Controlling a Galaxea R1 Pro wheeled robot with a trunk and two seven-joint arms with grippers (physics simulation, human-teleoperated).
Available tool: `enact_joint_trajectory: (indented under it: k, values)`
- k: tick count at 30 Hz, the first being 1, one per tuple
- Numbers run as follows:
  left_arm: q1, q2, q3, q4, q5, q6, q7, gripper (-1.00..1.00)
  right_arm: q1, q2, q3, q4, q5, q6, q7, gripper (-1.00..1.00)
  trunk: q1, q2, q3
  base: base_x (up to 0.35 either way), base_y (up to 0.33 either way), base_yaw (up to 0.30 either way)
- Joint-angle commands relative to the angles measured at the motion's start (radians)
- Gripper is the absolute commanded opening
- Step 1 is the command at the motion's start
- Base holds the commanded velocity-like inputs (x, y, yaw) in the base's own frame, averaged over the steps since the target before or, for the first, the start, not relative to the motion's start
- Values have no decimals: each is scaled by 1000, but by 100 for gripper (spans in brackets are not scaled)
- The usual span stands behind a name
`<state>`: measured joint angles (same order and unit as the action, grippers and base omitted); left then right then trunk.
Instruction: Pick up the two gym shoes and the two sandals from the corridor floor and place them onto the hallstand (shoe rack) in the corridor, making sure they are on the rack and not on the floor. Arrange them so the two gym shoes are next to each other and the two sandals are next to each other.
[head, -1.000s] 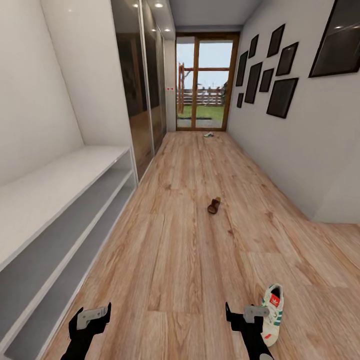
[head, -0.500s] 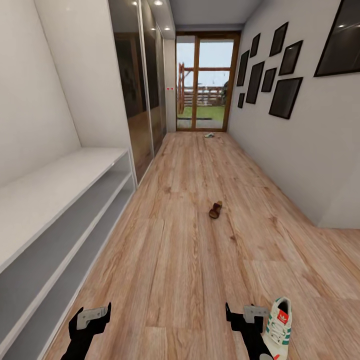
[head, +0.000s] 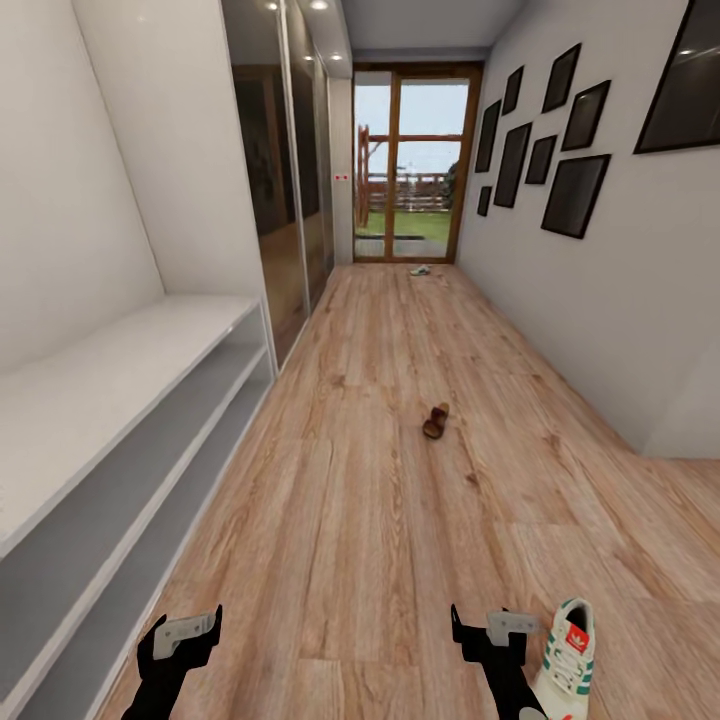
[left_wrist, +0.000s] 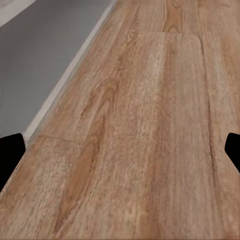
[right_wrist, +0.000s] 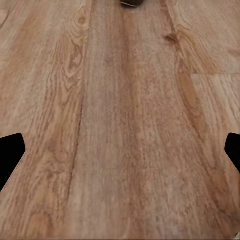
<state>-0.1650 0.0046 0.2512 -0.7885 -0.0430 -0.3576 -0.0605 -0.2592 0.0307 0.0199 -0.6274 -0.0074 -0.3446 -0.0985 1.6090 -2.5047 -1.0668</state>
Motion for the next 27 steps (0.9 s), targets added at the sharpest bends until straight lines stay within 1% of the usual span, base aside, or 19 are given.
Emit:
enact_joint_trajectory:
  k: [1,8,13,27]
  values:
    - [0,0,0,0,0,0,0,100,0,0,0,0,0,0,0,100,0,0,0,9,194,0]
    - [0,0,0,0,0,0,0,100,0,0,0,0,0,0,0,100,0,0,0,5,206,0]
    - [0,0,0,0,0,-1,0,100,0,0,0,0,0,0,0,100,0,0,0,2,136,0]
    - [0,0,0,0,-1,0,0,100,0,0,0,1,0,0,0,100,0,0,0,1,44,0]
